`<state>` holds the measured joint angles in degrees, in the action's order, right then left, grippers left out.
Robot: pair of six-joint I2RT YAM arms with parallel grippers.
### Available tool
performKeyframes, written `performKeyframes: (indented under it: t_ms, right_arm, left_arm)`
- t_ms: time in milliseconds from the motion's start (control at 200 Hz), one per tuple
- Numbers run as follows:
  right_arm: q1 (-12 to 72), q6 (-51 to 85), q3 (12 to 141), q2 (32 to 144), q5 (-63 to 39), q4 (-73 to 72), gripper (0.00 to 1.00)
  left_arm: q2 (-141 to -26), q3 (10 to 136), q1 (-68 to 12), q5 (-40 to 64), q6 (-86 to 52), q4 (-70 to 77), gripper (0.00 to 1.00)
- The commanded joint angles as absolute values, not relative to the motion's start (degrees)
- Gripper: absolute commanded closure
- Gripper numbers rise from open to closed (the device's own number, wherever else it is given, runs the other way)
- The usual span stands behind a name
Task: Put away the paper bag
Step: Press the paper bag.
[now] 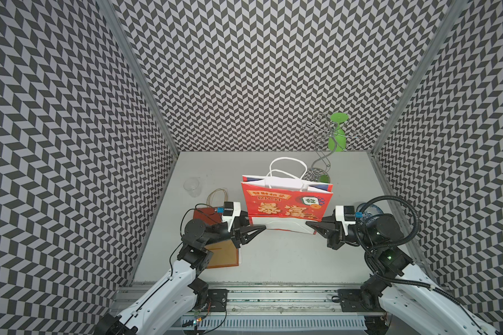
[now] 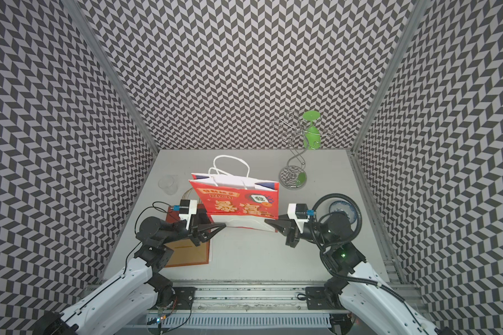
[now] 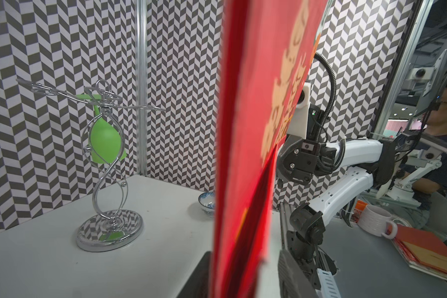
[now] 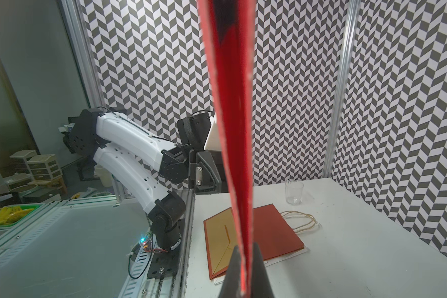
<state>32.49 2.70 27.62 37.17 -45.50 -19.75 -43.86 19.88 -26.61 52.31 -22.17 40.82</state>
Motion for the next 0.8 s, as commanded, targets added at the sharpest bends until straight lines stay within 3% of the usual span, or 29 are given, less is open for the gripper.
performKeyframes:
  t_ms: [0,165,260,320,376,451,506,606,636,706,746,796]
  right_arm:
    - [32.64,1.97,27.11,37.64,-47.26,-22.35,1.00]
    - [32.62,1.70,26.72,38.05,-49.47,-22.99,1.00]
    - [32.62,1.61,26.47,38.14,-49.69,-23.16,1.00]
    - [32.62,1.42,26.37,38.40,-49.83,-23.12,1.00]
    - [32.61,1.42,26.37,38.63,-50.06,-22.90,1.00]
    - [32.61,1.16,26.41,38.76,-50.34,-22.34,1.00]
    - [32.62,1.18,26.36,38.67,-50.45,-22.11,1.00]
    - [32.65,0.89,26.26,38.32,-50.28,-21.67,1.00]
    - [32.63,0.73,26.21,38.18,-50.21,-21.54,1.00]
    - [32.61,0.45,26.18,38.06,-50.06,-21.17,1.00]
    - [32.62,0.37,26.16,37.97,-49.86,-21.01,1.00]
    - [32.61,0.44,26.15,37.97,-49.47,-20.77,1.00]
  left_arm:
    - [-42.94,22.36,-26.81,50.66,-22.38,44.35,0.99]
    - [-41.12,22.32,-26.82,50.20,-24.37,46.58,1.00]
    - [-40.20,22.40,-26.86,48.95,-24.92,46.15,0.57]
    - [-39.86,22.36,-26.81,48.14,-25.03,46.37,0.51]
    - [-39.77,22.46,-26.81,46.78,-25.52,46.89,0.55]
    - [-40.15,22.40,-26.85,44.76,-27.74,49.42,0.85]
    - [-40.74,22.38,-26.88,45.36,-29.38,52.24,0.98]
    - [-41.39,23.08,-26.92,46.33,-29.91,52.59,1.00]
    - [-41.42,23.16,-26.92,46.05,-29.81,52.20,0.90]
    - [-41.39,23.07,-26.92,45.38,-29.76,51.91,0.54]
    - [-41.44,23.10,-27.01,45.42,-29.75,52.24,0.48]
    - [-41.54,23.16,-27.08,45.18,-30.06,52.47,0.49]
